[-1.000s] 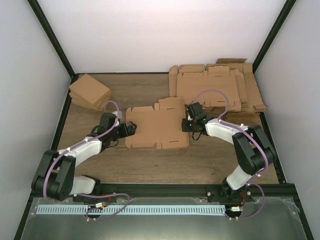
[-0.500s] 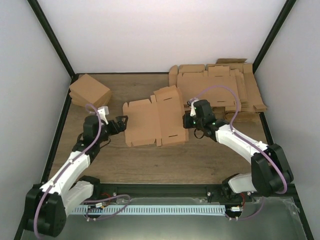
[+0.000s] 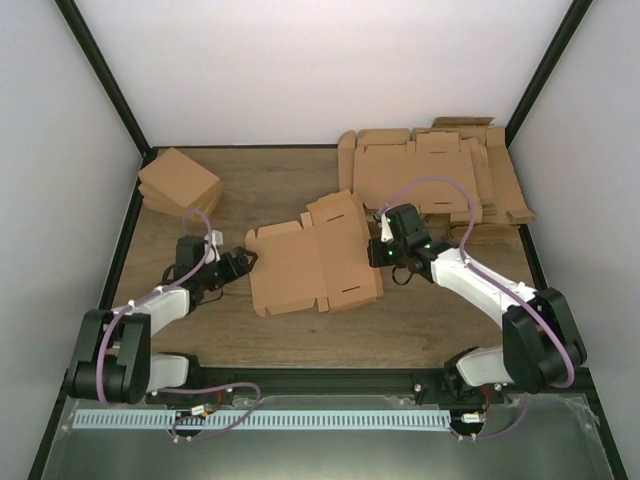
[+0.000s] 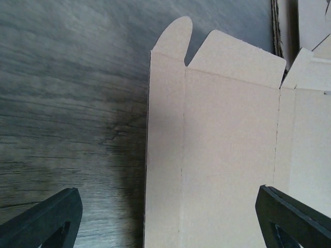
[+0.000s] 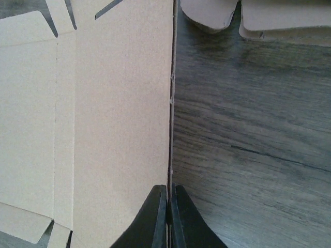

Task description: Fold the paper box

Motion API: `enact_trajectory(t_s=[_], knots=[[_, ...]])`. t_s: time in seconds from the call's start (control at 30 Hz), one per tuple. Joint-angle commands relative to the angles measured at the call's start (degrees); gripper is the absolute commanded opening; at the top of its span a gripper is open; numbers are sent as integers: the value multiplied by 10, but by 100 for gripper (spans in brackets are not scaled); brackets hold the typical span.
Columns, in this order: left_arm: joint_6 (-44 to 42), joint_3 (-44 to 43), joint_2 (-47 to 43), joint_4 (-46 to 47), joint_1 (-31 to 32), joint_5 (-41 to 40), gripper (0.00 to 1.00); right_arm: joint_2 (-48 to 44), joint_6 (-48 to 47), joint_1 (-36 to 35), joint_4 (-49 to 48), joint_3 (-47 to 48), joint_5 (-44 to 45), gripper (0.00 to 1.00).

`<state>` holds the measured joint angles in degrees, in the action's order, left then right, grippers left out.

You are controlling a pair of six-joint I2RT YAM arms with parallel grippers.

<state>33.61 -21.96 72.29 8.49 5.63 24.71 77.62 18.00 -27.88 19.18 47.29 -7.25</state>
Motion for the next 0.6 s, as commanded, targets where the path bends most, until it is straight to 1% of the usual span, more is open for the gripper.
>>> enact_trajectory(t_s=[0.0, 0.07, 0.13, 0.23, 0.4, 0.47, 0.5, 0.57], knots=[[-5, -15, 51, 52, -3, 61, 91, 11, -8, -2, 20, 33, -9, 2], [3, -17, 78, 63, -3, 75, 86, 18, -9, -2, 20, 35, -11, 2], [8, -15, 100, 76, -3, 84, 83, 23, -10, -1, 20, 39, -14, 2], [17, -12, 130, 93, 0, 96, 73, 33, -13, -2, 24, 47, -17, 3], [20, -18, 152, 99, 14, 108, 46, 62, -16, -1, 47, 78, 16, 3], [22, -17, 154, 97, 25, 105, 40, 74, -18, -3, 56, 93, 34, 3], [25, -13, 152, 98, 33, 101, 39, 79, -19, -4, 60, 101, 45, 3], [31, -3, 140, 102, 50, 94, 31, 90, -20, -9, 68, 123, 66, 3]])
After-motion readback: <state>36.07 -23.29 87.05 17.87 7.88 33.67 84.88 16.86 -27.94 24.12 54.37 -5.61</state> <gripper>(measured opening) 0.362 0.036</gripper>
